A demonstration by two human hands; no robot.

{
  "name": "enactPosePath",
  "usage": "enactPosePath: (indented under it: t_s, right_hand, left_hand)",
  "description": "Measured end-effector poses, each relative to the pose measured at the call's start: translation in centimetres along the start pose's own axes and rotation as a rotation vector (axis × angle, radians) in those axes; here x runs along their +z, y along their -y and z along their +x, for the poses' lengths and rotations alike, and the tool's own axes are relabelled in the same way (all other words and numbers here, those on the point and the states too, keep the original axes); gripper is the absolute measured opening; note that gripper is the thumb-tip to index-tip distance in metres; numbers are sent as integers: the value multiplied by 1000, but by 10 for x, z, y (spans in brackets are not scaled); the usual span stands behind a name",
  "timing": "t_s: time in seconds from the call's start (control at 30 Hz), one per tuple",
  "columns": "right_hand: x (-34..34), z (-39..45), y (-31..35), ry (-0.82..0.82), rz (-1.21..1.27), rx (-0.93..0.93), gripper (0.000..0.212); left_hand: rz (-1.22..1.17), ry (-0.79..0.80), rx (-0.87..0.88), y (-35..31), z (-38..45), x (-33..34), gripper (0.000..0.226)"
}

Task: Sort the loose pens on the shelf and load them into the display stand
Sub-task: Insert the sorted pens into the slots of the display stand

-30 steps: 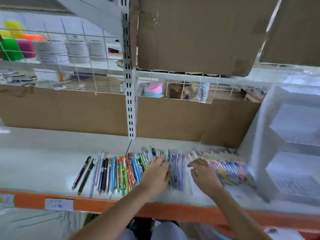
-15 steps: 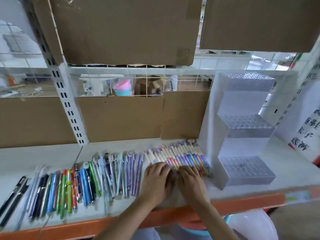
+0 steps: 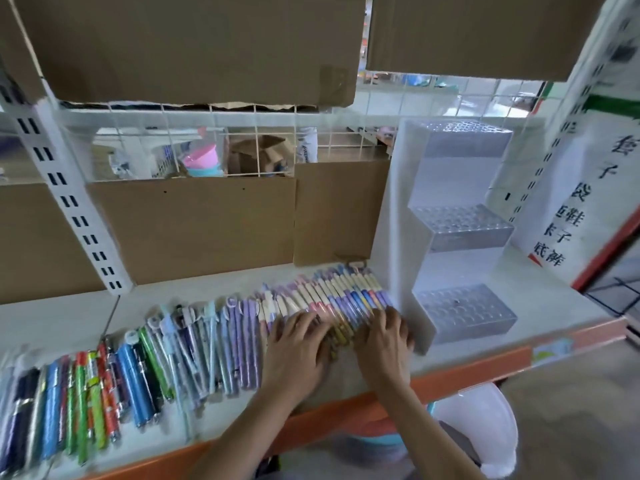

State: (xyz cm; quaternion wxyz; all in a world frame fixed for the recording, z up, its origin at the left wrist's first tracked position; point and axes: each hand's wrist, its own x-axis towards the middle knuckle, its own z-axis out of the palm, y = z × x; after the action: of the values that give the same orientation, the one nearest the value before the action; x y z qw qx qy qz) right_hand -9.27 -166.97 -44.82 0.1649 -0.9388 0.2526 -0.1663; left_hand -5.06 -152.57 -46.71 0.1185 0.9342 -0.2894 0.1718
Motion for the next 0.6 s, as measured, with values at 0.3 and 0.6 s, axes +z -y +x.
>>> enactPosePath:
  t_s: [0.3,0.6]
  right_hand:
    - [-18,57,22,288,-169,86,48]
    - [-30,75,24,498,-313,89,46]
  left_hand:
    - [-101,-159,-110,2,1,3,20]
    - [10,-69,-143,-3,-1,-6,37]
